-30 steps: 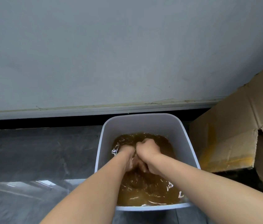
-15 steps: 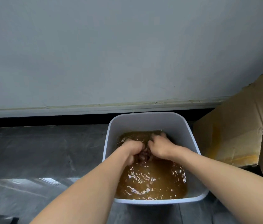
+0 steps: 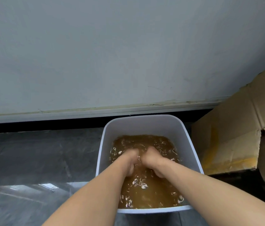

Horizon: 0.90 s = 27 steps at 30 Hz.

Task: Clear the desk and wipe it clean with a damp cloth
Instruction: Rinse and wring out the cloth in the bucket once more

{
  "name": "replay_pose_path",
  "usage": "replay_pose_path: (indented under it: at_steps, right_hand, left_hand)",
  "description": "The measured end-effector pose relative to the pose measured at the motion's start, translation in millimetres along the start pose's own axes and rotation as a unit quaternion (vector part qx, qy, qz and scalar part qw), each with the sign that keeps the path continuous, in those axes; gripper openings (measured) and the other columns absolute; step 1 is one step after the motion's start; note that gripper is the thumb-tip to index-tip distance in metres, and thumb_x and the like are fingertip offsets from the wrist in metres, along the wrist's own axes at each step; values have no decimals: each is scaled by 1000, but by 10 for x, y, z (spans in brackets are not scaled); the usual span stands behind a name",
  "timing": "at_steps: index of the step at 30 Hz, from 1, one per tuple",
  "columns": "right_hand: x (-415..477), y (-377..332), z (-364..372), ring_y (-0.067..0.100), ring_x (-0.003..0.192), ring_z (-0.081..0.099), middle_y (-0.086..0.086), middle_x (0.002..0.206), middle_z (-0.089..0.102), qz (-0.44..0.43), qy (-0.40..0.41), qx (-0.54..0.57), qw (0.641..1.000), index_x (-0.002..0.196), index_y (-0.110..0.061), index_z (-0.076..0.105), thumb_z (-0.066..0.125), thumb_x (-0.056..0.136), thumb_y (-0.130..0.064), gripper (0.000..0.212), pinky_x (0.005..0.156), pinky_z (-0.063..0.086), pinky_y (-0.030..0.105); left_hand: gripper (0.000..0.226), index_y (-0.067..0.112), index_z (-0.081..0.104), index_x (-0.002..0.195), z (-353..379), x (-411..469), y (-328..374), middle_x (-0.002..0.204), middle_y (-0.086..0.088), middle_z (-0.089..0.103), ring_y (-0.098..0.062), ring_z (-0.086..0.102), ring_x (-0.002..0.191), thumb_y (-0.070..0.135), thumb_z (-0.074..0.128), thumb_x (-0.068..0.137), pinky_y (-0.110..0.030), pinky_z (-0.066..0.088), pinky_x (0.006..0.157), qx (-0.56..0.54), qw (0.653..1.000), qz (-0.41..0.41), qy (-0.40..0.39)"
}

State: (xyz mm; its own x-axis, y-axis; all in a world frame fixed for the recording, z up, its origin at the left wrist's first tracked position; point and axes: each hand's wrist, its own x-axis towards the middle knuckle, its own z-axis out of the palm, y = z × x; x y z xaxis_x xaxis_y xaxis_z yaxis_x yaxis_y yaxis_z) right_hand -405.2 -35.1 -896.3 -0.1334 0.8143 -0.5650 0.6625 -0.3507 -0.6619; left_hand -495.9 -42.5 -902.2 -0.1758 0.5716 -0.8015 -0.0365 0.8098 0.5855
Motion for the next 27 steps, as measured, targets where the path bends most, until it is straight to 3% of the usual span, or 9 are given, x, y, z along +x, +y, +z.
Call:
replay_pose_path:
  at_steps: [3, 8, 10, 13, 16, 18, 20, 22, 27]
  right_hand:
    - [-122, -107, 72, 33, 84, 71, 14, 104, 72, 1, 56, 72, 996, 112, -15, 66, 44, 100, -32, 30, 59, 57, 33]
    - [-288, -205, 116, 37, 111, 63, 19, 120, 67, -55, 120, -25, 991, 118, -9, 66, 34, 106, -38, 45, 91, 49, 36]
    - [-290, -204, 51, 36, 112, 62, 17, 120, 67, -75, 130, -27, 988, 117, -12, 66, 34, 107, -38, 43, 92, 47, 36]
    - [-177, -177, -114, 40, 114, 60, 21, 122, 65, -74, 145, -44, 986, 116, -9, 59, 38, 106, -38, 38, 91, 47, 39]
    - [-62, -161, -248, 38, 117, 60, 14, 124, 66, -47, 150, -26, 987, 118, -10, 46, 53, 101, -40, 35, 93, 47, 39]
    - [-29, -163, -306, 32, 109, 62, 10, 118, 67, -6, 104, 46, 994, 119, -9, 52, 66, 95, -37, 39, 85, 51, 35]
    - [-38, -151, -347, 27, 99, 62, 11, 111, 67, 39, 39, 78, 995, 113, -9, 59, 75, 89, -25, 32, 77, 51, 32]
    - [-3, -99, -361, 32, 101, 65, 15, 111, 67, 58, 6, 76, 995, 109, -10, 60, 78, 82, -10, 33, 85, 55, 37]
    - [108, -55, -267, 33, 102, 66, 13, 114, 67, 14, 58, 56, 997, 127, -11, 62, 71, 82, -1, 47, 93, 57, 42]
  left_hand:
    - [31, 10, 53, 70, -7, -27, 6, 59, -8, 49, -21, 49, 45, 25, 56, 97, -18, 35, 38, -51, 999, 5, 16]
    - [26, 8, 58, 89, -57, -47, 67, 80, -10, 60, -21, 57, 73, 24, 45, 104, -29, 47, 62, -198, 980, 13, -21]
    - [28, 7, 62, 90, -45, -84, 97, 69, -8, 61, -19, 59, 63, 25, 48, 104, -27, 51, 53, -197, 980, 8, -35]
    - [39, 14, 49, 65, -75, -145, 127, 44, 2, 42, -6, 39, 30, 24, 44, 103, -12, 26, 27, -120, 990, -23, -77]
    - [39, 14, 47, 66, -111, -197, 170, 44, 1, 45, -3, 37, 29, 27, 42, 102, -8, 18, 27, -124, 987, -43, -96]
    - [39, 10, 55, 71, -118, -177, 158, 47, -3, 52, -6, 43, 29, 30, 48, 103, -10, 29, 27, -153, 985, -38, -74]
    - [30, 3, 58, 76, -105, -100, 132, 55, -8, 57, -9, 48, 28, 16, 52, 103, -16, 42, 30, -160, 986, -30, -24]
    - [21, -4, 59, 86, -78, -48, 95, 70, -14, 58, -15, 53, 29, 7, 50, 102, -22, 47, 31, -148, 988, -30, 9]
    - [21, -5, 60, 114, -40, 38, 63, 85, -23, 69, -24, 63, 43, -2, 48, 97, -30, 51, 36, -114, 989, 18, 89]
